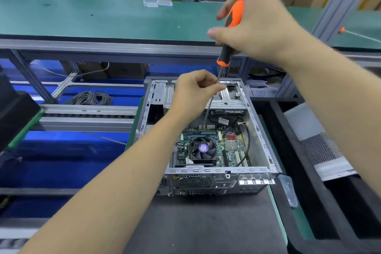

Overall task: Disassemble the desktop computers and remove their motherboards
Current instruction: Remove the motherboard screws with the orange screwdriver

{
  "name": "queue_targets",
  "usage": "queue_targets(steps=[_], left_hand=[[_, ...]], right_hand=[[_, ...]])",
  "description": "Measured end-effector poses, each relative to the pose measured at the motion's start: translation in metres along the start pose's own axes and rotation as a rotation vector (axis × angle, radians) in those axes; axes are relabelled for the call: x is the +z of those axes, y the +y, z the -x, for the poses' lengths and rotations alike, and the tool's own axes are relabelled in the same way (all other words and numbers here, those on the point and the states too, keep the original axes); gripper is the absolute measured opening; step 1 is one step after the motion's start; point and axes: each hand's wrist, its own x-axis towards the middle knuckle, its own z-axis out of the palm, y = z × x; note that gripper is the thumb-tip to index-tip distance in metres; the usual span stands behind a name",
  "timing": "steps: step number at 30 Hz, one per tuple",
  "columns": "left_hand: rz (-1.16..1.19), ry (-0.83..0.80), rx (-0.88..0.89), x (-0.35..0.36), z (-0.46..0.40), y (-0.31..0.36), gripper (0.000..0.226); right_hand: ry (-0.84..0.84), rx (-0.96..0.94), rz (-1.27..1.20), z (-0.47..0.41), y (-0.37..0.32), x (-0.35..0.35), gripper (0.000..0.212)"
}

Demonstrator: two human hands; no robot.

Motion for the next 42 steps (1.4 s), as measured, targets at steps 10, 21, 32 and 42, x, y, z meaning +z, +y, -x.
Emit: queue_targets(steps=[10, 21, 32, 42], left_hand=[[-0.019, -0.087, -0.065, 0.055, 0.016, -0.014, 0.025], [-0.035, -0.077, -0.115, 0.060, 0.016, -0.019, 0.020], [-0.048, -0.082, -0.103, 0.059, 0.014, -0.024, 0.013], [-0.076, -0.091, -0.074, 0.057, 0.009, -0.028, 0.020]], right_hand=[[-0.121, 0.110, 0.043, 0.038, 0.051, -0.025, 0.027], [-0.098, 0.079, 0.032, 0.038, 0.063, -0.013, 0.023], [-0.116, 0.090, 0.010, 0.035, 0.069, -0.013, 0.023], [-0.185, 0.068, 0.260, 0.022, 0.067, -0.022, 0.030]])
